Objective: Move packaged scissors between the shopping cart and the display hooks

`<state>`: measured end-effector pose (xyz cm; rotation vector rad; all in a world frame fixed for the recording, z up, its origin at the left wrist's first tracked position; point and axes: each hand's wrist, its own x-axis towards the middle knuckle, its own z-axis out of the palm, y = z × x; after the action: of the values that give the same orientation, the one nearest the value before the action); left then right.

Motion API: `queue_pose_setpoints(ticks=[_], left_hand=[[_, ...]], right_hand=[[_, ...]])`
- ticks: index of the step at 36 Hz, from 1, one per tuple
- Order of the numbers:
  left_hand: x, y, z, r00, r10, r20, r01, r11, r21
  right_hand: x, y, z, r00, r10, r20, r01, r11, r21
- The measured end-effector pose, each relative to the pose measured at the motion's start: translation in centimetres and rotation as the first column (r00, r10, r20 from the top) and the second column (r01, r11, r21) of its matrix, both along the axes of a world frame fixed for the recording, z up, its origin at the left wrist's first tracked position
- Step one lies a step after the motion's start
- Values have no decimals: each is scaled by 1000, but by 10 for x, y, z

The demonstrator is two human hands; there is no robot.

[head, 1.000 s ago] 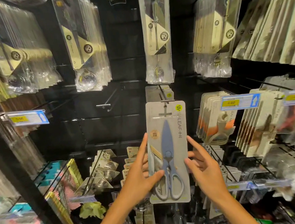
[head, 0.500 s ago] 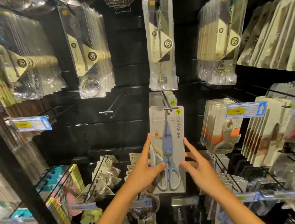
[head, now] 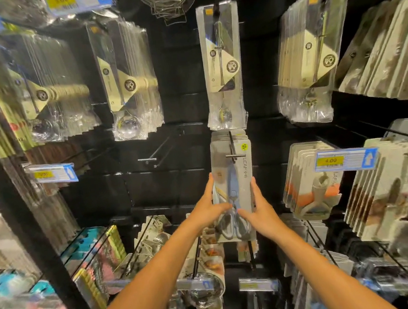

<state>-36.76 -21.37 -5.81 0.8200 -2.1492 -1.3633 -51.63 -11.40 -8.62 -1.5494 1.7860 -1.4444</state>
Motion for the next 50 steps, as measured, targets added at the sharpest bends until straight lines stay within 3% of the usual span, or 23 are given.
queue_pose_setpoints(ticks=[4,7,12,17,23,29,32,34,38,42,45,50], left_hand=[[3,6,-5,998,40,38,-38,998,-49],[8,21,-12,993,103,53,-91,977,-193],[43,33,-54,967,199,161,-123,912,-391],[112,60,-97,934,264,239,-106,847,-521],[215,101,-126,844,417,338,-122,762,-636],[328,147,-154,706,562,431,-205,745,-634],[376,173,-161,655,635,409,-282,708,-648],[407,189,-166,619,692,372,-350,667,-658],[484,213,-192,546,751,372,-454,638,-622],[554,240,-209,479,784,395,-552,619,-558],[599,266,-212,432,808,401,-626,588,-512],[665,301,-224,351,887,299,-695,461,-552]], right_hand=[[-4,2,-13,1000,-26,-5,26,999,41],[-4,10,-30,992,-123,-19,124,984,126],[2,27,-64,987,-98,-123,122,972,203],[30,42,-78,948,90,-304,-36,983,179],[98,30,-102,812,370,-451,-306,929,210],[202,26,-117,632,629,-453,-569,773,280],[250,31,-128,569,696,-438,-634,710,306],[280,33,-136,570,701,-430,-652,704,283],[351,36,-133,444,763,-470,-690,626,364],[423,33,-138,399,785,-474,-696,596,401],[476,30,-147,280,834,-475,-701,516,492],[558,30,-162,158,883,-442,-692,419,588]])
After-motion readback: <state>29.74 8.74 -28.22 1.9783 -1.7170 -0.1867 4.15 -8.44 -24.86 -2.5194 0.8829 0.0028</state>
